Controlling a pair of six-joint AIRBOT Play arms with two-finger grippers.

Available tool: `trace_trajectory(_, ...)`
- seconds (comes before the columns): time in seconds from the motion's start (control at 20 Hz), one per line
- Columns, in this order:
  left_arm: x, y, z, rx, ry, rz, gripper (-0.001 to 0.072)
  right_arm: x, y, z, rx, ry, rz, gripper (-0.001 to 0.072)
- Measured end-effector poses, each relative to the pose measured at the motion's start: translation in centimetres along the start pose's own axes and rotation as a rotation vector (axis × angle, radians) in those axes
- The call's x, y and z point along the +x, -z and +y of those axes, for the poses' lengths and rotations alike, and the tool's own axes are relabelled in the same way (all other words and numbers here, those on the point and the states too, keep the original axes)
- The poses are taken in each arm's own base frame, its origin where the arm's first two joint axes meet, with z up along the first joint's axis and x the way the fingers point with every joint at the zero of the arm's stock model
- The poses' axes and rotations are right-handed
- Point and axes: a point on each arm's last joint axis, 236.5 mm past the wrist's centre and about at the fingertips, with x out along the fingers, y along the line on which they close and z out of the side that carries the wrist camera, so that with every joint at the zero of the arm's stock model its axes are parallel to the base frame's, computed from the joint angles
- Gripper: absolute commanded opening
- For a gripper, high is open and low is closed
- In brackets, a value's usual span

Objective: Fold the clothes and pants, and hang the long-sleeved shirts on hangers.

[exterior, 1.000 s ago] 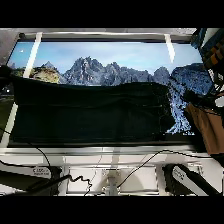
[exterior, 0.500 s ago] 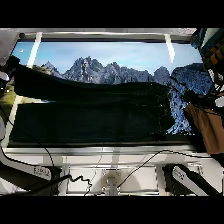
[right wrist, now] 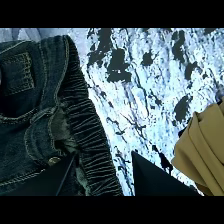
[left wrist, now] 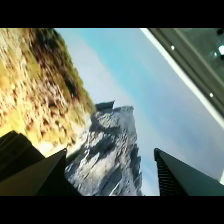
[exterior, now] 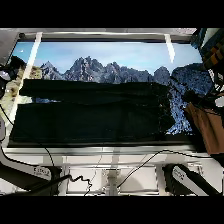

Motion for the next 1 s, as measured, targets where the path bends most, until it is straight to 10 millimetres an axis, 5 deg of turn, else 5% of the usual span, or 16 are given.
trace_trajectory(0.2, -1.4, 4.2, 3.1, 0.038, -0.102, 0.223, 0.049, 0.4, 0.4, -0.5, -0.012, 0.015, 0.014, 0.0391)
trace_trajectory(0.3, -2.4, 6.9, 5.5, 0.042, -0.171, 0.358, 0.0596, 0.7, 0.7, -0.6, -0.013, 0.019, 0.025, 0.0392)
trace_trajectory(0.5, -4.3, 11.0, 9.4, -0.006, -0.281, 0.561, 0.0595, 1.2, 1.1, -0.8, -0.01, 0.022, 0.041, 0.0392)
trace_trajectory(0.95, -3.5, 14.4, 12.8, -0.045, -0.354, 0.655, 0.0593, 1.5, 1.1, -1.0, -0.011, 0.025, 0.041, 0.0391)
trace_trajectory(1.0, -3.1, 14.4, 13.0, -0.048, -0.354, 0.641, 0.0529, 1.5, 1.1, -1.0, -0.01, 0.025, 0.041, 0.0391)
